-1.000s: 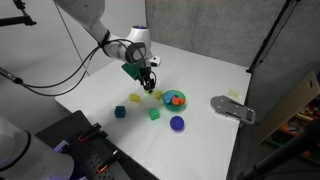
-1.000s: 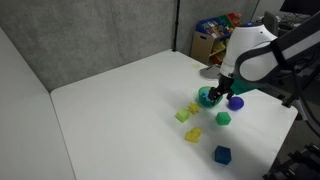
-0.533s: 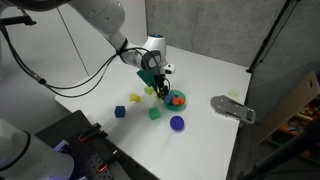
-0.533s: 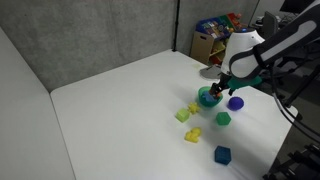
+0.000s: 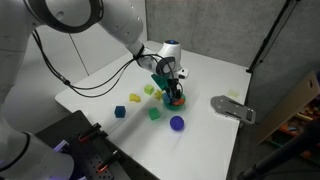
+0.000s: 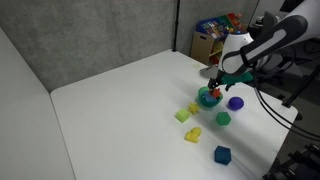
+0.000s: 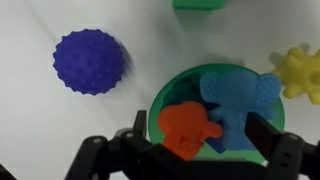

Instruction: Remove the orange toy from the green bowl and put it on the table

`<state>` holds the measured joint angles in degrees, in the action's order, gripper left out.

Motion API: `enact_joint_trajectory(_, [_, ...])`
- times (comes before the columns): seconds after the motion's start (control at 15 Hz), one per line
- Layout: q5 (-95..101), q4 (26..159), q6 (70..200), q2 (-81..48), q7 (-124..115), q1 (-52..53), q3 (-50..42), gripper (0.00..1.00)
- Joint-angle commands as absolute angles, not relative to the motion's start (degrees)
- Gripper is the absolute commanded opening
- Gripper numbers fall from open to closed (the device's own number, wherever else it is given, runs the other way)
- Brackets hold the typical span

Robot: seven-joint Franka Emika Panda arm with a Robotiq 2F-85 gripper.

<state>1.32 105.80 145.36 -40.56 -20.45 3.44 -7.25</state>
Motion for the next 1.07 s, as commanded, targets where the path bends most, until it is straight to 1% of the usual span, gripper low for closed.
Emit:
enact_joint_trajectory(0.0, [-0.9,100.3,144.0,-44.4,-20.2,1.9,-7.1,1.0])
enact_joint_trajectory(0.53, [-3.5,96.0,144.2,-48.2,-21.0,0.2,-8.1,1.0])
enact_joint_trajectory(0.6, [-4.0,95.9,144.2,-48.3,-20.9,0.0,-7.9,0.91])
enact_joint_trajectory(0.67, [-4.3,95.8,144.3,-48.5,-20.9,-0.1,-7.8,0.76])
enact_joint_trajectory(0.73, [-4.3,95.8,144.5,-48.6,-20.9,0.1,-7.8,0.66])
enact_joint_trajectory(0.8, [-4.4,95.8,144.7,-48.6,-20.8,0.1,-7.8,0.58])
enact_joint_trajectory(0.93, [-4.6,95.6,145.0,-48.7,-20.4,0.0,-7.5,0.4])
enact_joint_trajectory(1.0, [-4.5,95.5,145.2,-48.6,-20.5,0.1,-7.7,0.34])
